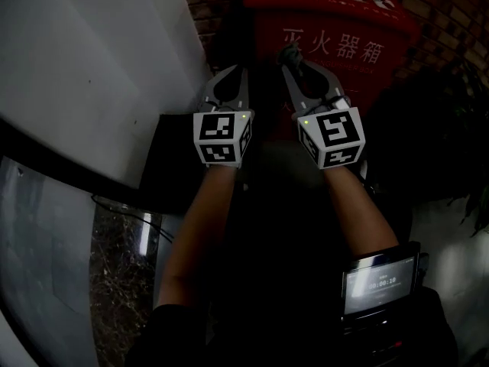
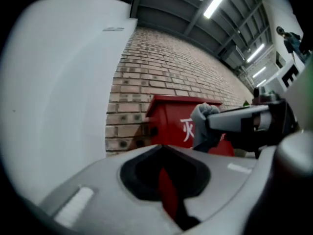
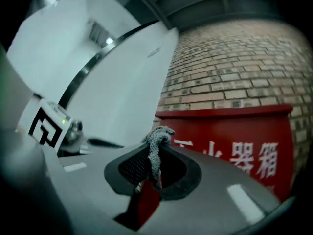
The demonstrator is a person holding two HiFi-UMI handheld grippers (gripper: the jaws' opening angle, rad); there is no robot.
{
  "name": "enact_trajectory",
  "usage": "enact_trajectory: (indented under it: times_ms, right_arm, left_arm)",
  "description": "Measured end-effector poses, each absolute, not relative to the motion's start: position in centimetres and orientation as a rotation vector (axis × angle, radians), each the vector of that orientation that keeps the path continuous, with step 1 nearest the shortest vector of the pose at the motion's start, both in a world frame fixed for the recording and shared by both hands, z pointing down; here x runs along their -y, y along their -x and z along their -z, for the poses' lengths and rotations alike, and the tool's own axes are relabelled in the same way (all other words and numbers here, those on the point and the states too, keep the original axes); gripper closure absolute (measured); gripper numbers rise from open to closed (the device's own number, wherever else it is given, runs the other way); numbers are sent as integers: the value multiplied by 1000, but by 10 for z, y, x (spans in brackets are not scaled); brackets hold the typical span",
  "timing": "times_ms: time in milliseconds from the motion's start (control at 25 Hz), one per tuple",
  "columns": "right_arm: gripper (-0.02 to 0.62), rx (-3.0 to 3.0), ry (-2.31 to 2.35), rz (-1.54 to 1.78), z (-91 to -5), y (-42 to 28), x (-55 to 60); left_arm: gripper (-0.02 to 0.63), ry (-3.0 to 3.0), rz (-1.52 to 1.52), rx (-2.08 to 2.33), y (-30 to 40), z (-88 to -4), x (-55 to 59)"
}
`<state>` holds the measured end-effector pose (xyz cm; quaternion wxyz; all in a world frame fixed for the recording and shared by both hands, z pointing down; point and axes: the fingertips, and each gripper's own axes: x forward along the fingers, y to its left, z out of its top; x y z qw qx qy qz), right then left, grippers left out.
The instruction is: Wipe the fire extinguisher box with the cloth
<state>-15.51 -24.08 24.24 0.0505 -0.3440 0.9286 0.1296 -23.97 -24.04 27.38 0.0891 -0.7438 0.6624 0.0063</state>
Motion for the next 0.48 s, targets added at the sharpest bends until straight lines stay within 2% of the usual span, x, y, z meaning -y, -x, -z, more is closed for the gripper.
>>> enact_trajectory:
  times_ms: [240,480]
  right_arm:
    - [545,-2519,899,219,-209,231,247]
    - [545,-2180,854,732,-215,265,293]
  left_arm:
    - [607,2124,-14,-2041,313,-237,230]
    - [606,2093,38,-2031,359,-219,224]
